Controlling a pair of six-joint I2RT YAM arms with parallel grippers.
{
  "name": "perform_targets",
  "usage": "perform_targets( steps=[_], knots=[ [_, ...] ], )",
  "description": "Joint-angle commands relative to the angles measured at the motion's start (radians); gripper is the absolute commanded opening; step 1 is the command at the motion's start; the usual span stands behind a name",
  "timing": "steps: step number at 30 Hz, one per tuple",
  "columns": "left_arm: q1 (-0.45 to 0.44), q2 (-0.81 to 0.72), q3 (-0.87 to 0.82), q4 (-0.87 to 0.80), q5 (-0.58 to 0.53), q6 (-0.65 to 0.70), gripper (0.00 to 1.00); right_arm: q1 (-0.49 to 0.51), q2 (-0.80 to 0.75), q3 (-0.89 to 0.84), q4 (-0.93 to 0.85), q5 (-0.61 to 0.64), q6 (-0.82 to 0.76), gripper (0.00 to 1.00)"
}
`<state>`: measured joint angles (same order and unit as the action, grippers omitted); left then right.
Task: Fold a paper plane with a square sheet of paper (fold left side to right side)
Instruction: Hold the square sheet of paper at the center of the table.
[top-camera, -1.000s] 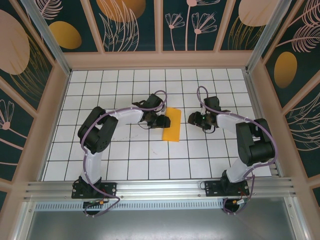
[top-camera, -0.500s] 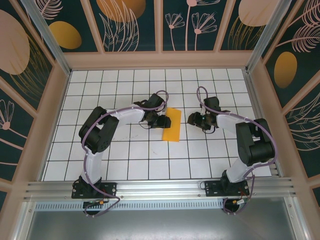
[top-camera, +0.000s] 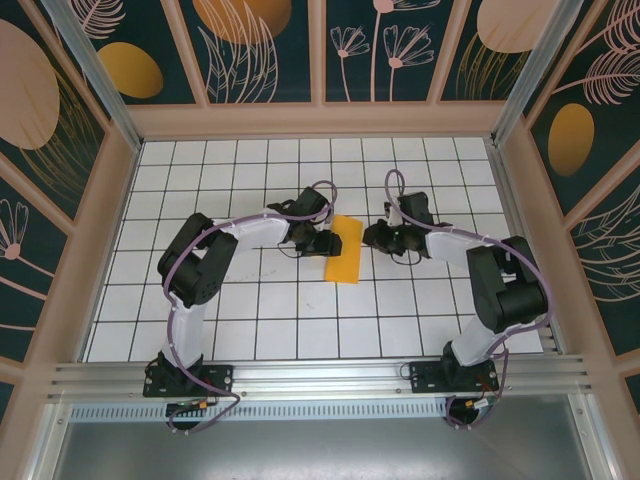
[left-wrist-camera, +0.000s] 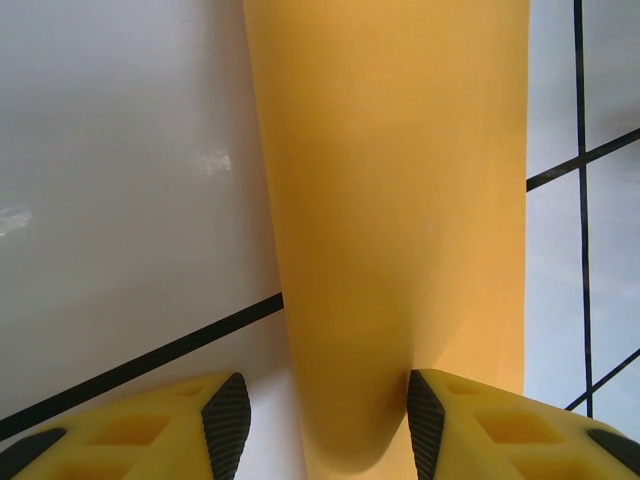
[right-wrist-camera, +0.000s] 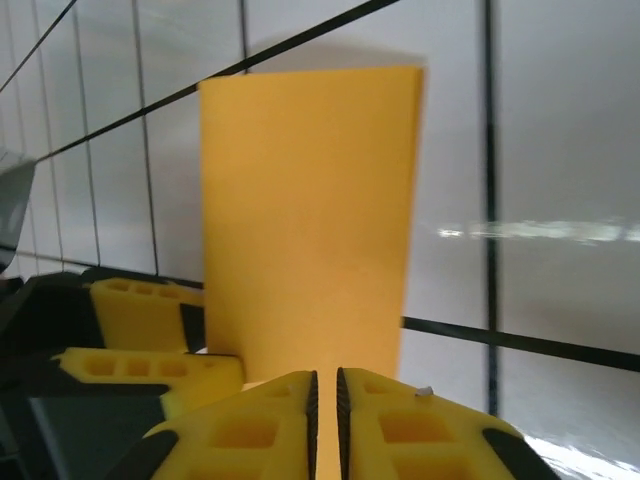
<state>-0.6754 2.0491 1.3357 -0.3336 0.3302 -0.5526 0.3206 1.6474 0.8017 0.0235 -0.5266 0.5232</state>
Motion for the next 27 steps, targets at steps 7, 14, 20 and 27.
perform_targets(
  steps=[7,14,20,27],
  knots=[
    [-0.017,0.090,-0.026,-0.013,-0.046,0.016,0.50,0.051,0.115,0.053,0.025,-0.006,0.032,0.11],
    [-0.018,0.089,-0.029,-0.013,-0.049,0.015,0.50,0.058,0.169,0.066,-0.029,0.047,0.010,0.10],
    [-0.019,0.060,-0.038,-0.010,-0.065,0.017,0.51,0.059,0.214,0.072,-0.088,0.087,-0.015,0.09],
    [-0.011,-0.076,-0.034,-0.062,-0.169,0.025,0.58,0.059,0.227,0.063,-0.117,0.120,-0.031,0.08]
  ],
)
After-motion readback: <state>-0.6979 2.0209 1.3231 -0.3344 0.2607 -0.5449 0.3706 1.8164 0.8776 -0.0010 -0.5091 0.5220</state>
